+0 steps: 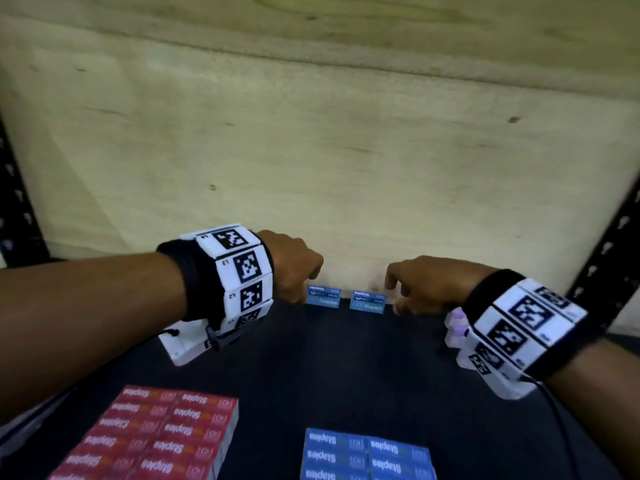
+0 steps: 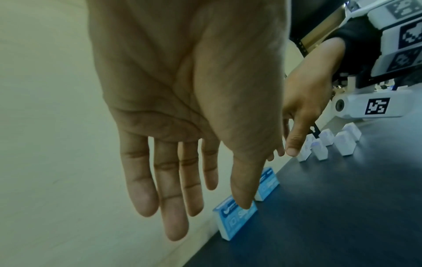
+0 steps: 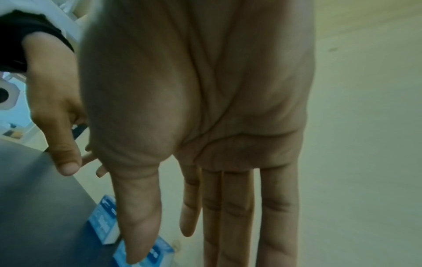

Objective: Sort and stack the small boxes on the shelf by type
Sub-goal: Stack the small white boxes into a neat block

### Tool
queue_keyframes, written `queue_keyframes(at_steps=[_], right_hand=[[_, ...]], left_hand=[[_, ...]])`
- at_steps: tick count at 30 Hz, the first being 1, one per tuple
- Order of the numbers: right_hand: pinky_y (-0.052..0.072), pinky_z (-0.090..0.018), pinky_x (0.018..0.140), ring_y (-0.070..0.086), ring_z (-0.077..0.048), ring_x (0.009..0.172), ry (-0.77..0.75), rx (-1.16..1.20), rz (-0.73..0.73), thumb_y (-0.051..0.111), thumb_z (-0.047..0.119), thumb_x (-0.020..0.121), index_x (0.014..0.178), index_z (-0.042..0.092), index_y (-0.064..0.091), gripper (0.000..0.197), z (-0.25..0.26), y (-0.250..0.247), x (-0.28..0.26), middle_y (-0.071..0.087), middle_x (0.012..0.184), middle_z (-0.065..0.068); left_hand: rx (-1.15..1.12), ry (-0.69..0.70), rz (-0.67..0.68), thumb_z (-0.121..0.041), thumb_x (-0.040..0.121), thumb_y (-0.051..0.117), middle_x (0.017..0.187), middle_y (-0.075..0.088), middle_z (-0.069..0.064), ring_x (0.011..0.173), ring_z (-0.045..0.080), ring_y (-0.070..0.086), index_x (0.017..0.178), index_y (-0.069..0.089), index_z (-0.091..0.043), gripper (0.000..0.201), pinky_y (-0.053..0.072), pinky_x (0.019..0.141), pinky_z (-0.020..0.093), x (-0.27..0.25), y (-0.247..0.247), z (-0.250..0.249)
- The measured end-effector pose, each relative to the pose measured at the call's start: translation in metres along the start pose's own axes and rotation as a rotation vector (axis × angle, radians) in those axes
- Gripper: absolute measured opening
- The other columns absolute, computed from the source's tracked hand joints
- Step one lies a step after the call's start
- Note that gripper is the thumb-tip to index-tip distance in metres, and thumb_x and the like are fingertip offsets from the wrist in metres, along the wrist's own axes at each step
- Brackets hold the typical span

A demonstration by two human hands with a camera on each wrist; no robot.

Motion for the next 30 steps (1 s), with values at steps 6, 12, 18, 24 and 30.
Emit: queue_keyframes(at_steps=[6,12,18,24,30], right_hand=[[0.049,-0.033,0.079,0.064,-0.025,0.101,-0.030,-0.053,0.039,0.064,0.024,0.091,0.117,0.016,0.065,0.027,0.004,0.007,0.030,0.067,0.114,-0.006],[0.047,-0.031,0.078,0.064,-0.025,0.102,-0.043,-0.043,0.068,0.062,0.023,0.094,0.117,0.014,0.065,0.025,0.005,0.012,0.040,0.067,0.115,-0.006],[0.051,-0.036,0.084,0.064,-0.024,0.099,-0.071,-0.006,0.082,0.062,0.033,0.092,0.110,0.015,0.064,0.025,0.004,0.014,0.032,0.068,0.110,-0.005],[0.045,-0.030,0.079,0.058,-0.019,0.095,-0.094,0.044,0.146,0.063,0.034,0.093,0.111,0.019,0.061,0.023,0.007,0.018,0.008,0.064,0.107,0.001],[0.048,-0.030,0.085,0.060,-0.014,0.091,-0.139,0.123,0.164,0.068,0.033,0.090,0.108,0.021,0.065,0.021,0.018,0.026,-0.023,0.069,0.105,0.005]], left_hand=[[0.042,0.024,-0.015,-0.039,0.093,0.061,0.128,0.054,0.003,0.108,0.026,0.058,0.135,0.046,-0.022,0.047,0.041,0.075,0.029,0.024,0.005,0.000],[0.052,0.050,0.008,-0.032,0.092,0.065,0.114,0.062,0.002,0.098,0.025,0.063,0.119,0.060,-0.019,0.031,0.045,0.070,0.030,0.039,0.006,-0.005],[0.048,0.065,0.025,-0.027,0.092,0.063,0.104,0.064,0.005,0.081,0.022,0.056,0.115,0.064,-0.012,0.027,0.040,0.064,0.028,0.042,0.011,-0.012],[-0.029,0.152,0.112,-0.032,0.094,0.060,0.104,0.062,0.003,0.082,0.017,0.053,0.116,0.063,-0.011,0.031,0.038,0.059,0.024,0.017,0.012,-0.027],[-0.097,0.217,0.171,-0.036,0.092,0.062,0.094,0.059,-0.006,0.083,0.013,0.053,0.113,0.061,-0.017,0.028,0.041,0.069,0.025,-0.021,0.023,-0.042]])
Point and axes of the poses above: each hand's wrist, its own x-axis towards the middle knuckle, its own y-axis out of the palm, z = x × y, the point moved 8 cm from there along x, towards the middle knuckle
